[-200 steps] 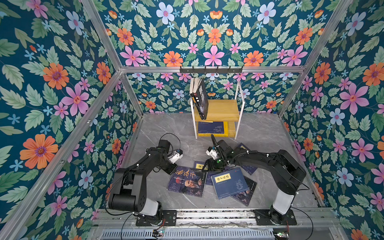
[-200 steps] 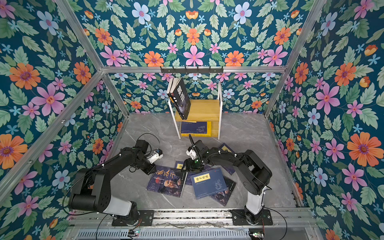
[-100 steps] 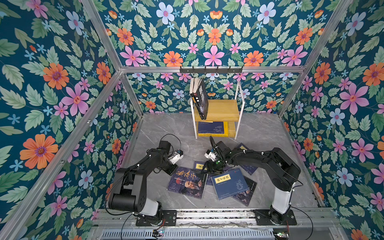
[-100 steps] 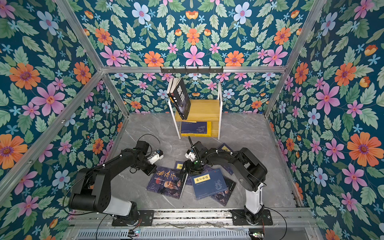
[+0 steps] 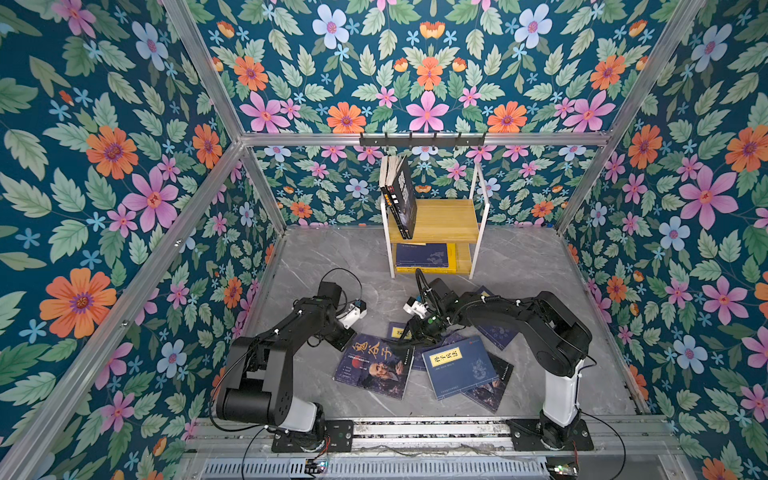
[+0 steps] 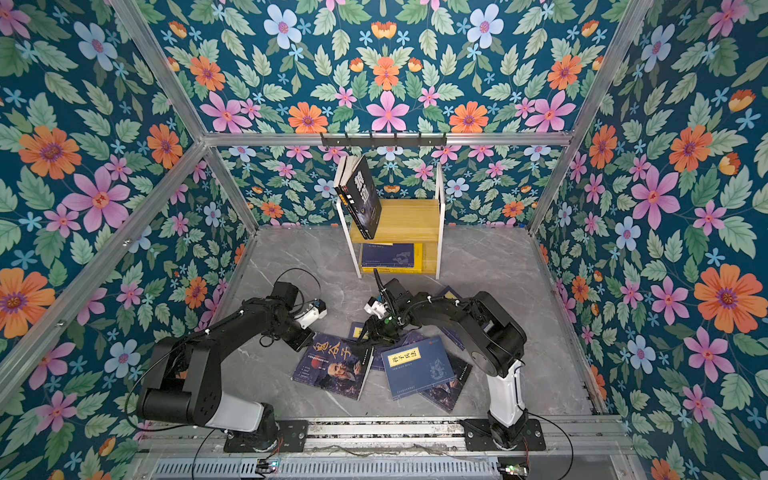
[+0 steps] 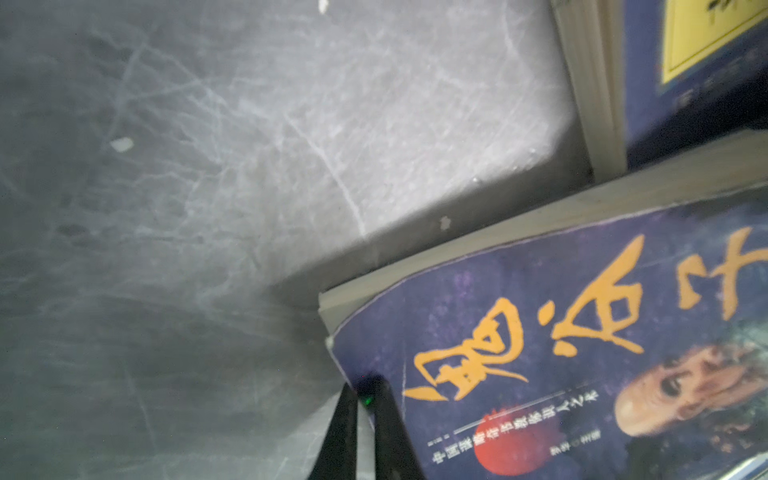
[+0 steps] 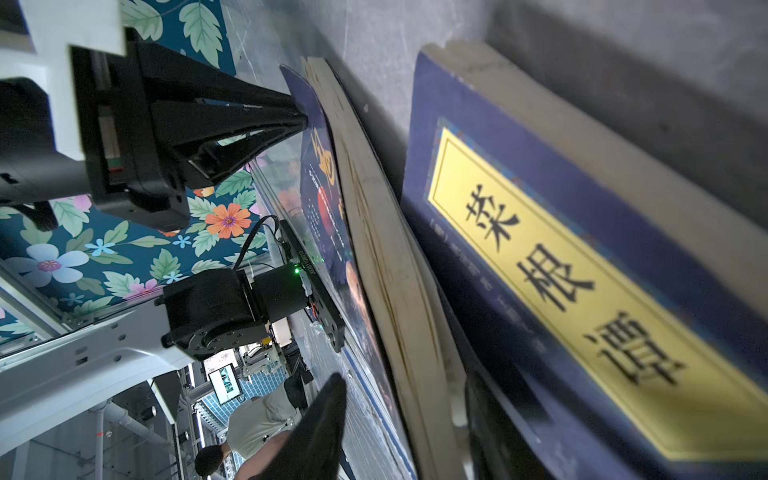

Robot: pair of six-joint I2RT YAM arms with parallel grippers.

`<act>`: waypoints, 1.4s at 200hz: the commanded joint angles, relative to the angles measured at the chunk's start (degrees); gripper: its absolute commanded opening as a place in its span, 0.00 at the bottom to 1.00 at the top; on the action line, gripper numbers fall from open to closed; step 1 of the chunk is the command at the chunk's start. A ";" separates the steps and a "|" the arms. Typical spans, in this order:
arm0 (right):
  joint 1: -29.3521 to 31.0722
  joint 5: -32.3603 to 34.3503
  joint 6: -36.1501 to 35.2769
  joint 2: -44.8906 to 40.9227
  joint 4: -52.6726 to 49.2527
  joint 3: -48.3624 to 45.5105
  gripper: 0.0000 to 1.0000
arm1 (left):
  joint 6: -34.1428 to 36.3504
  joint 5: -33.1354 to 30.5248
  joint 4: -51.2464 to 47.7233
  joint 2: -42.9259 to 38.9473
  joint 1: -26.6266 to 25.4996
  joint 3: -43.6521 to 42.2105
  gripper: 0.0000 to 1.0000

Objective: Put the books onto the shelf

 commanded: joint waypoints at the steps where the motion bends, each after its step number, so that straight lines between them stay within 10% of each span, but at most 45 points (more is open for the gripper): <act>1: 0.03 -2.10 0.41 0.46 1.17 0.48 0.38 | 0.30 0.70 -1.21 0.29 -0.15 -0.24 0.11; 54: -0.20 -2.24 -0.90 -0.28 -0.20 0.86 0.29 | 0.10 0.52 -1.06 -0.13 -0.15 -0.17 0.11; 103: -0.13 2.94 -5.95 1.82 -8.42 3.06 0.58 | 0.03 0.44 -1.06 -0.39 -0.13 -0.35 0.11; 193: 0.70 3.63 -13.93 3.72 -18.77 10.31 0.57 | -0.04 0.12 -1.15 -0.43 -0.15 -0.18 0.11; 280: 7.13 15.10 8.93 -21.63 -4.81 -10.03 0.63 | -0.32 -0.03 -1.14 -0.40 0.00 -0.06 0.10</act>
